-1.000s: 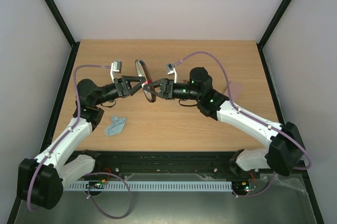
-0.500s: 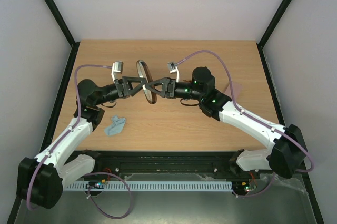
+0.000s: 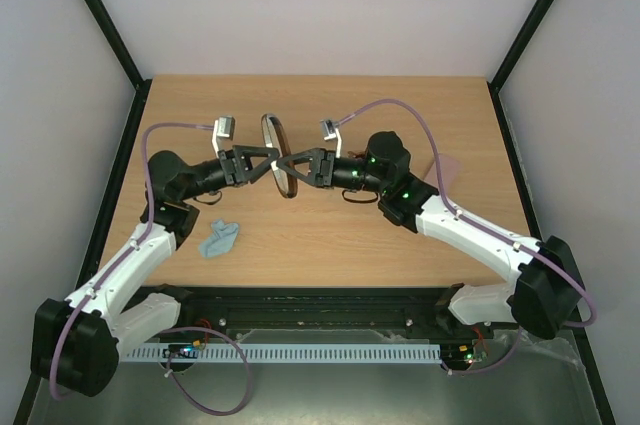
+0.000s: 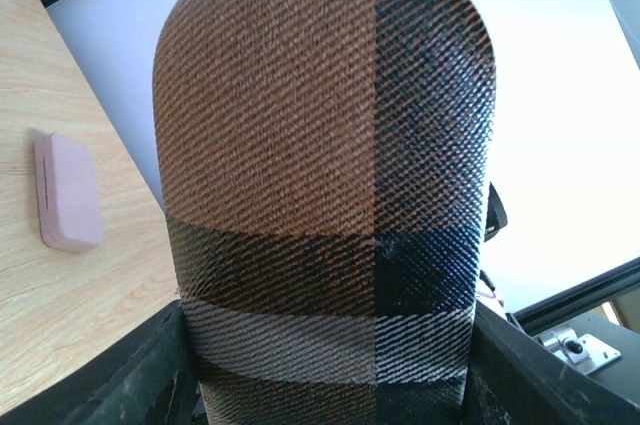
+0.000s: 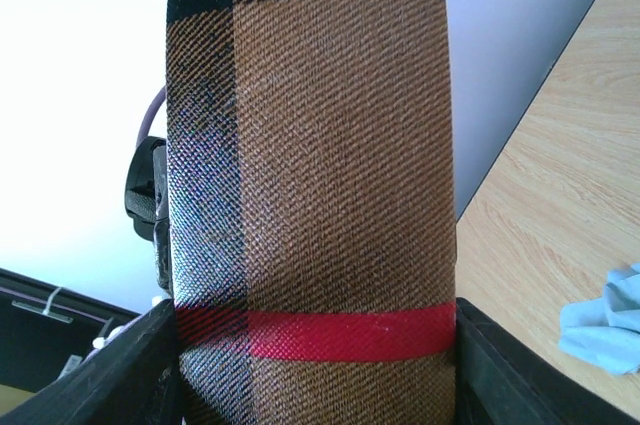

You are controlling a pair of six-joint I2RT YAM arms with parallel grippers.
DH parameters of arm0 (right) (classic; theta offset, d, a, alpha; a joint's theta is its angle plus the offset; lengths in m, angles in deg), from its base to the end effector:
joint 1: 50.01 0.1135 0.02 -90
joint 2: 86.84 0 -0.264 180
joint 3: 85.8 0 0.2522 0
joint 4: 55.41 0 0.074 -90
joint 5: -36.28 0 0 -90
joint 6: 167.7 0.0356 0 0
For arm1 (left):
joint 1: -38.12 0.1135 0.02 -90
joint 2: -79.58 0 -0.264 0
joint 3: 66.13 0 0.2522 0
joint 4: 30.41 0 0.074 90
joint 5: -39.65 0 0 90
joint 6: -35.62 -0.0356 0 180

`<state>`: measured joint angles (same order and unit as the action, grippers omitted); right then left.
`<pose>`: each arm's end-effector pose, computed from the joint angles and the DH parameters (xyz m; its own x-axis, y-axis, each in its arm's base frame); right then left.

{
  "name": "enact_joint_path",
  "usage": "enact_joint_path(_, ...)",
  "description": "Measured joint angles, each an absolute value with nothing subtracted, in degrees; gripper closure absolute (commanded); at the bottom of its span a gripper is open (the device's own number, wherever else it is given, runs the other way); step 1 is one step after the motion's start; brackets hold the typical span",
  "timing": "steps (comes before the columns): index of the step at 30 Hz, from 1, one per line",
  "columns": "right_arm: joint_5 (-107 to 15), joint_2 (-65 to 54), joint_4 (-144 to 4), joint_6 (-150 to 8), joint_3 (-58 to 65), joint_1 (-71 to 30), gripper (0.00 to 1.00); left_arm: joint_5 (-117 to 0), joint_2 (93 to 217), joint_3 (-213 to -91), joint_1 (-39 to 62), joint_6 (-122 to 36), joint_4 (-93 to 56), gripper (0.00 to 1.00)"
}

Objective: Organize the sunglasses
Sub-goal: Open the sunglasses case.

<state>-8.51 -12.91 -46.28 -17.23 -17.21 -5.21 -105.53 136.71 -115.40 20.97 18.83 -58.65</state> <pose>0.1929 0.2271 0.3503 -0.8460 0.0238 -0.5326 -0.5331 -0.0401 0.8451 0.1968 -0.0913 0.3336 -0.7691 -0.3348 -0.5445 0.5796 -0.0063 -0.8149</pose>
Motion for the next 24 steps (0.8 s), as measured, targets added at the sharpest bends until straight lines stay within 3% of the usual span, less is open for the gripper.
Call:
enact_joint_path(16,-9.80,-15.78,-43.15,-11.13,-18.35,-4.49,0.74,-105.86,133.67,-116.30,21.17,17.80,-56.16,0.49)
enact_joint_path(24,-13.93,-17.74,-43.79,-9.12,-19.59,-5.19,0.77,-105.20,133.34,-116.47,24.49,11.31,-52.18,0.54)
